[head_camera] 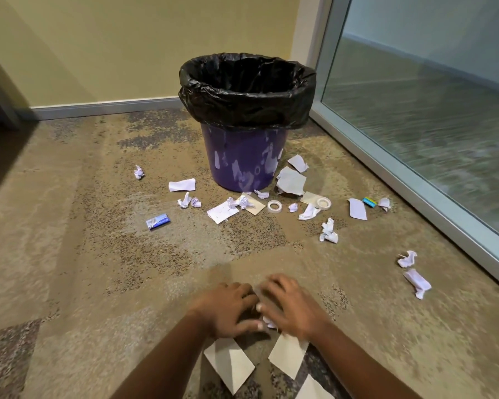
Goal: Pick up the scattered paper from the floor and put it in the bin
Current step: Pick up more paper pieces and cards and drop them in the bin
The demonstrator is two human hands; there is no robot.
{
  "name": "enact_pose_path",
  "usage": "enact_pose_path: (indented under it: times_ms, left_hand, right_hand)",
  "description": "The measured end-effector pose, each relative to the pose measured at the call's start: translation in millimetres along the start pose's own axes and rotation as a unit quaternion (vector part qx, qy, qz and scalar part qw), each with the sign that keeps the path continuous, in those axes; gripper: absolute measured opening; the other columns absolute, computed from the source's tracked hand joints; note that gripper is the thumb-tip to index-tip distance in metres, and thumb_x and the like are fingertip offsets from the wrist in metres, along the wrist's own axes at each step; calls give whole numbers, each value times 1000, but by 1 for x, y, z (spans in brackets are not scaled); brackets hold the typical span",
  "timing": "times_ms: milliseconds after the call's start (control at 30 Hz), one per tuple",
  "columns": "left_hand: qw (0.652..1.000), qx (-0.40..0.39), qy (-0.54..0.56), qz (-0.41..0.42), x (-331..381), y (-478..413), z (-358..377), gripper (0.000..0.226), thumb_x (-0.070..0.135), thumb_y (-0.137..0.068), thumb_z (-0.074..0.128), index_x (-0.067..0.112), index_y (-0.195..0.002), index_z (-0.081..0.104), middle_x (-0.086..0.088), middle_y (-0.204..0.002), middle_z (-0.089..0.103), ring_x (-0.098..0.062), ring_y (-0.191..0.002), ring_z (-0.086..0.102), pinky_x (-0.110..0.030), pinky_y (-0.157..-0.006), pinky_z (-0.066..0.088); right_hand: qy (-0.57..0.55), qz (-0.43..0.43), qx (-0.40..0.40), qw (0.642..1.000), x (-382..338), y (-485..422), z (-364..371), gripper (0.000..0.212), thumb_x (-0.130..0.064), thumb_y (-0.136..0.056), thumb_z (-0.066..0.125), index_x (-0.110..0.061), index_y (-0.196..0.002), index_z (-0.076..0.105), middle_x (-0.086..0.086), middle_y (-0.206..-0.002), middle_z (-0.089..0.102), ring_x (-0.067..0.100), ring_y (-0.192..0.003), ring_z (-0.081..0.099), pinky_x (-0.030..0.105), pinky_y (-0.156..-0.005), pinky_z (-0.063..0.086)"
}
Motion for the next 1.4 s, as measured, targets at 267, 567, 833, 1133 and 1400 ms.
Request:
enact_pose_path:
  times_ms: [267, 567, 833, 1133, 1400]
  left_hand:
    - [972, -93, -136, 170, 20, 18, 8, 77, 54, -78, 65, 6, -132, 39, -19, -132, 44, -34, -109, 50, -40, -92, 42]
    - [991, -72, -95, 56, 9, 14, 5, 41, 24, -92, 49, 14, -131, 48, -13, -125, 59, -32, -111, 56, -42, -93, 48]
    - [932, 158, 232, -230, -20, -9, -30, 33, 26, -98, 42, 11, -127, 50, -12, -122, 62, -26, -109, 59, -34, -91, 47]
    - [821, 279, 409, -285, -9, -35, -63, 35, 25, -100, 36, 4, -123, 54, -17, -120, 63, -31, -111, 60, -35, -93, 47]
    - [828, 285, 382, -296, -35, -31, -70, 41, 30, -100, 37, 9, -135, 37, -19, -128, 56, -31, -116, 56, -41, -96, 45]
  right_hand:
    - [149, -202, -112, 961, 18, 24, 15, 83, -76, -70, 46, -33, -139, 31, 8, -148, 33, 26, -137, 30, 46, -108, 26]
    - [152, -154, -154, 964, 21, 22, 7, 58, -48, -80, 61, -11, -122, 44, 10, -128, 42, 24, -115, 41, 38, -93, 40]
    - [-142, 50, 36, 988, 28, 9, -18, 11, -27, -91, 53, -24, -89, 43, -5, -82, 52, 15, -75, 50, 18, -56, 32]
    - [-655, 217, 125, 713, -2, -33, -30, 30, -36, -99, 33, -21, -94, 58, 10, -86, 66, 18, -67, 60, 23, -51, 52]
    - [-604, 217, 199, 741, 9, -59, -77, 29, -17, -93, 53, -2, -117, 55, 9, -86, 63, 17, -65, 57, 26, -52, 48]
Point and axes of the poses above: each hand's wrist, its own y-axis away from the middle knuckle, its own z-axis out of the palm, x = y × z, the point moved 5 cm from there along -y, towards the middle knuckle
